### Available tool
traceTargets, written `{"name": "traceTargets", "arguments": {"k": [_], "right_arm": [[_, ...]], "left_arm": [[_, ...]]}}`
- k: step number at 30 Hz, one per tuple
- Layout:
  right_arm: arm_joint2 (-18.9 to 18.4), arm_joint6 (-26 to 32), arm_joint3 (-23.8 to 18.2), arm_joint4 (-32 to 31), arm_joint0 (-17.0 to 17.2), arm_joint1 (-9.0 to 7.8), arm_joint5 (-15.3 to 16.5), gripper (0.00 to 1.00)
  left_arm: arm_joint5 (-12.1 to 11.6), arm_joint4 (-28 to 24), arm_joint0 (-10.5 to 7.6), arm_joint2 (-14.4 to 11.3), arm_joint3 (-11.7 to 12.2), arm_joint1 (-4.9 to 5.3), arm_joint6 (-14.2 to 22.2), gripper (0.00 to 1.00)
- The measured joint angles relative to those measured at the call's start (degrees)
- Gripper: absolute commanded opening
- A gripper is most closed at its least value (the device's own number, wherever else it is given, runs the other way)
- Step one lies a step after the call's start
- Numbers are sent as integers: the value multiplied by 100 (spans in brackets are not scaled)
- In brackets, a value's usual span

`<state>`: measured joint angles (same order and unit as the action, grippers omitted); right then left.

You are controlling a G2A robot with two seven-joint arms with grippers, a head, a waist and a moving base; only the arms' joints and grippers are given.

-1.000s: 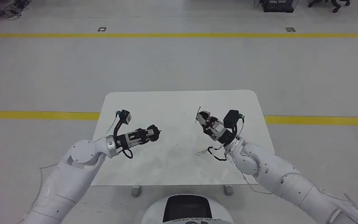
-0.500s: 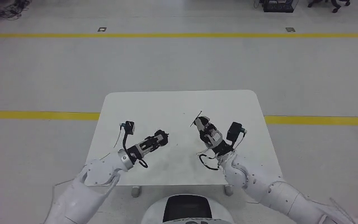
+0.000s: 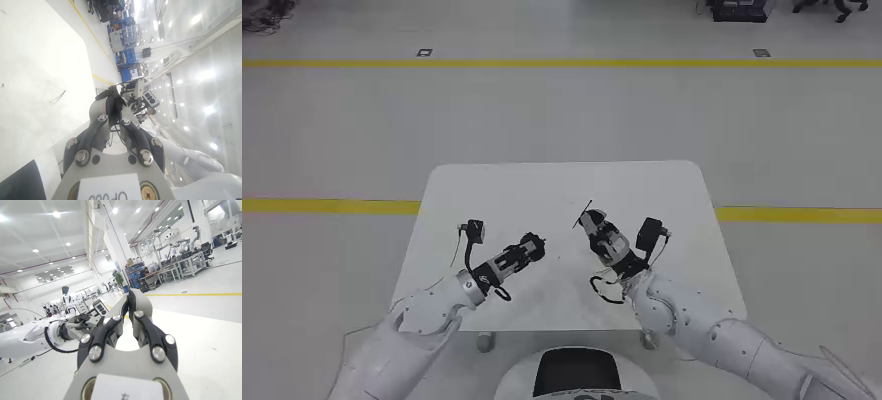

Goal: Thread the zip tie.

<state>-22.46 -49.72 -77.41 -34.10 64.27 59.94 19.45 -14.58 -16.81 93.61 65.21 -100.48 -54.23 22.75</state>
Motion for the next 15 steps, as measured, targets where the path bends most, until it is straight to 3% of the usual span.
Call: {"name": "traceTargets", "arguments": {"k": [7,15], "right_arm": [[-125,180,-154,-172,156,108,5,0],[-30,210,-42,-66,158,263,3,0]], "left_arm": [[7,411,79,-131,-4,-38,-387,0],[-42,868,162,-227,-65,-72,-765,0]]}}
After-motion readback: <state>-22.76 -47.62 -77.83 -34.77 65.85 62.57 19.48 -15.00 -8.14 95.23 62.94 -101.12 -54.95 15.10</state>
